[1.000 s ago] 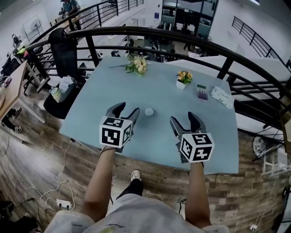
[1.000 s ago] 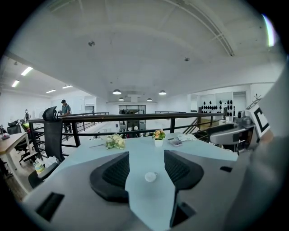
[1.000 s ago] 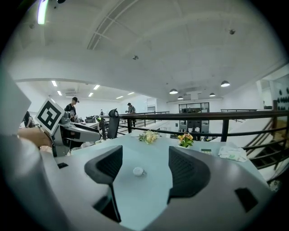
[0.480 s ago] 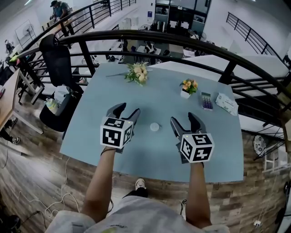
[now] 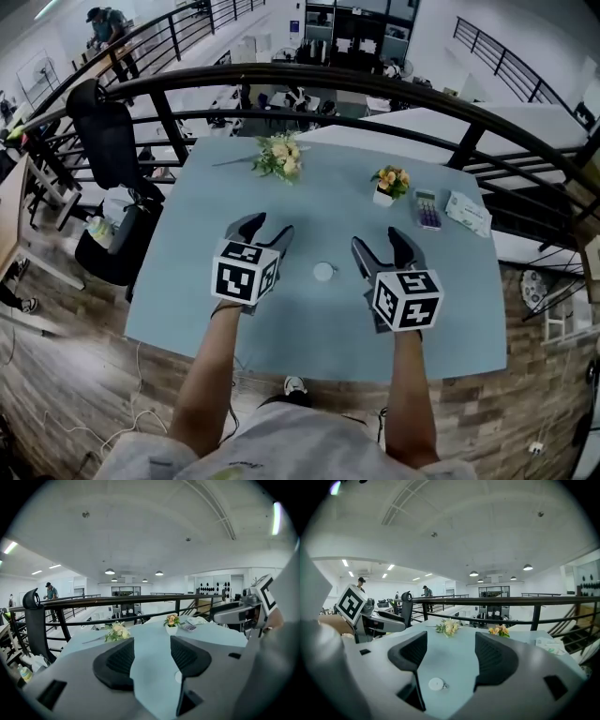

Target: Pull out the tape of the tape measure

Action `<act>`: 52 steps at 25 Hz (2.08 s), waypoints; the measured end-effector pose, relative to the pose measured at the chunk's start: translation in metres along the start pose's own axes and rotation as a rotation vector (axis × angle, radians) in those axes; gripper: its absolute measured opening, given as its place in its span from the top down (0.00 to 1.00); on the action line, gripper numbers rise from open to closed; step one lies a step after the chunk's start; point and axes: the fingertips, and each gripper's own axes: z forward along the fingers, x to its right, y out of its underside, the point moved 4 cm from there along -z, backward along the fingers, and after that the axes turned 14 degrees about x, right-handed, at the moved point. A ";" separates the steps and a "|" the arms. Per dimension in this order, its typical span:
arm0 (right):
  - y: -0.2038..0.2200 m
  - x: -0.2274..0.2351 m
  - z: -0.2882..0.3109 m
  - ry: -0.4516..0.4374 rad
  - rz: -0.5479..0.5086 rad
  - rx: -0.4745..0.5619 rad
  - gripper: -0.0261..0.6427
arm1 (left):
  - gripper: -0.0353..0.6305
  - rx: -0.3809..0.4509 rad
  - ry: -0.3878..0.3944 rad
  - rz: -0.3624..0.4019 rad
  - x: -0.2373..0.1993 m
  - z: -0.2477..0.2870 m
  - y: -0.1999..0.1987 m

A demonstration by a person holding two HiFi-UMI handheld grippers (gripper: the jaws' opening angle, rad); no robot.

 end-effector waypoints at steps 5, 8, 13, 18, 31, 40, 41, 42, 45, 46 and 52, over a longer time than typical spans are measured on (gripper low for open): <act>0.010 0.003 0.002 0.008 0.013 -0.026 0.51 | 0.58 -0.057 0.092 0.026 0.013 0.016 0.018; 0.019 0.004 0.002 0.012 0.017 -0.046 0.51 | 0.58 -0.107 0.173 0.057 0.028 0.027 0.034; 0.032 0.008 0.000 0.020 0.033 -0.067 0.51 | 0.58 -0.172 0.314 0.120 0.056 0.046 0.057; 0.043 0.014 0.000 0.028 0.041 -0.086 0.51 | 0.57 -0.241 0.423 0.191 0.071 0.064 0.081; 0.071 0.030 -0.002 0.067 0.069 -0.117 0.51 | 0.54 -0.409 0.625 0.245 0.097 0.084 0.138; 0.084 0.034 -0.002 0.086 0.082 -0.122 0.51 | 0.53 -0.486 0.704 0.278 0.104 0.090 0.167; 0.086 0.035 -0.002 0.088 0.083 -0.125 0.51 | 0.53 -0.492 0.706 0.284 0.103 0.091 0.169; 0.088 0.035 -0.003 0.090 0.084 -0.128 0.51 | 0.53 -0.497 0.707 0.291 0.103 0.091 0.172; 0.092 0.036 -0.005 0.099 0.087 -0.135 0.51 | 0.53 -0.512 0.716 0.300 0.102 0.092 0.177; 0.092 0.036 -0.005 0.100 0.088 -0.136 0.51 | 0.53 -0.515 0.720 0.307 0.101 0.092 0.177; 0.098 0.034 0.000 0.095 0.090 -0.148 0.51 | 0.54 -0.529 0.743 0.298 0.104 0.095 0.187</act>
